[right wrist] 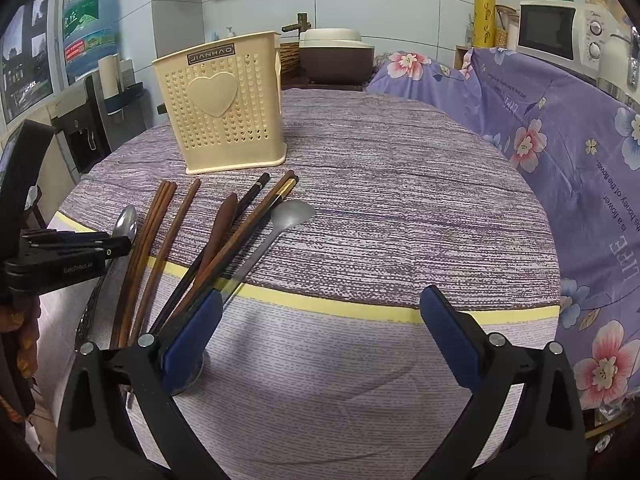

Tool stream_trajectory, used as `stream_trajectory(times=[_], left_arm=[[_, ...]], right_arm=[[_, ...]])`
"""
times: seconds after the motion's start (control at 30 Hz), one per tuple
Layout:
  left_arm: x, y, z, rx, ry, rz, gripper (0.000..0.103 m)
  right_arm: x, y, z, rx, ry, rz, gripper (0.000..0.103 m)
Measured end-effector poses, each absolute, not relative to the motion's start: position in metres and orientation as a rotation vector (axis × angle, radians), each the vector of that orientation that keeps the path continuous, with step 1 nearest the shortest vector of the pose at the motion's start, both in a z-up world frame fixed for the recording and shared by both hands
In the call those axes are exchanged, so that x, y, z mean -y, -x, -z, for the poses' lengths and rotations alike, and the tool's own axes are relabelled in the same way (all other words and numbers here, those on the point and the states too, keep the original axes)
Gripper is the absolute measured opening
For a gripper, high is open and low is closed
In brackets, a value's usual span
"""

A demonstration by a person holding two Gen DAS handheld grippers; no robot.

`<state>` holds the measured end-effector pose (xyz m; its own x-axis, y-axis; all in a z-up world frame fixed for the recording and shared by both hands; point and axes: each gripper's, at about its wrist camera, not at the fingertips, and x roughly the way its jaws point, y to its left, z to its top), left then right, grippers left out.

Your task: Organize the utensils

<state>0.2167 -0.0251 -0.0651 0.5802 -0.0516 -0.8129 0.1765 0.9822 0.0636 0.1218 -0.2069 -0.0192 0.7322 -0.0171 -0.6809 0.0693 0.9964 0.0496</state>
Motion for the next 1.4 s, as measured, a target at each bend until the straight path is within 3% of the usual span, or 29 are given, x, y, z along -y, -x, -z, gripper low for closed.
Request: stream_trajectory(times=[0.07, 0.23, 0.6, 1.2, 1.27, 1.33, 1.4], left_arm=[[0.027, -0.212, 0.066, -0.925, -0.153, 0.104, 0.059], [0.029, -0.212, 0.066, -0.913, -0.138, 0.063, 0.059], [0.039, -0.230, 0.064, -0.923, -0.145, 0.033, 0.039], [-0.006, -0.218, 0.024, -0.776, 0.029, 0.108, 0.038], [-0.011, -0.215, 0.020, -0.761, 0.045, 0.114, 0.038], [-0.016, -0.212, 0.015, -0.746, 0.054, 0.115, 0.038], [-0.020, -0.212, 0.013, -0.736, 0.059, 0.118, 0.038]], right_arm=[[0.205, -0.122, 0.019, -0.746, -0.067, 0.046, 0.098], [0.201, -0.121, 0.017, -0.742, -0.053, 0.043, 0.098], [0.202, -0.123, 0.019, -0.755, -0.054, 0.048, 0.098], [0.170, -0.164, -0.004, -0.760, -0.074, -0.137, 0.097], [0.157, -0.180, -0.009, -0.779, -0.082, -0.222, 0.090], [0.145, -0.197, -0.012, -0.808, -0.079, -0.264, 0.075], [0.130, -0.217, -0.012, -0.842, -0.076, -0.311, 0.066]])
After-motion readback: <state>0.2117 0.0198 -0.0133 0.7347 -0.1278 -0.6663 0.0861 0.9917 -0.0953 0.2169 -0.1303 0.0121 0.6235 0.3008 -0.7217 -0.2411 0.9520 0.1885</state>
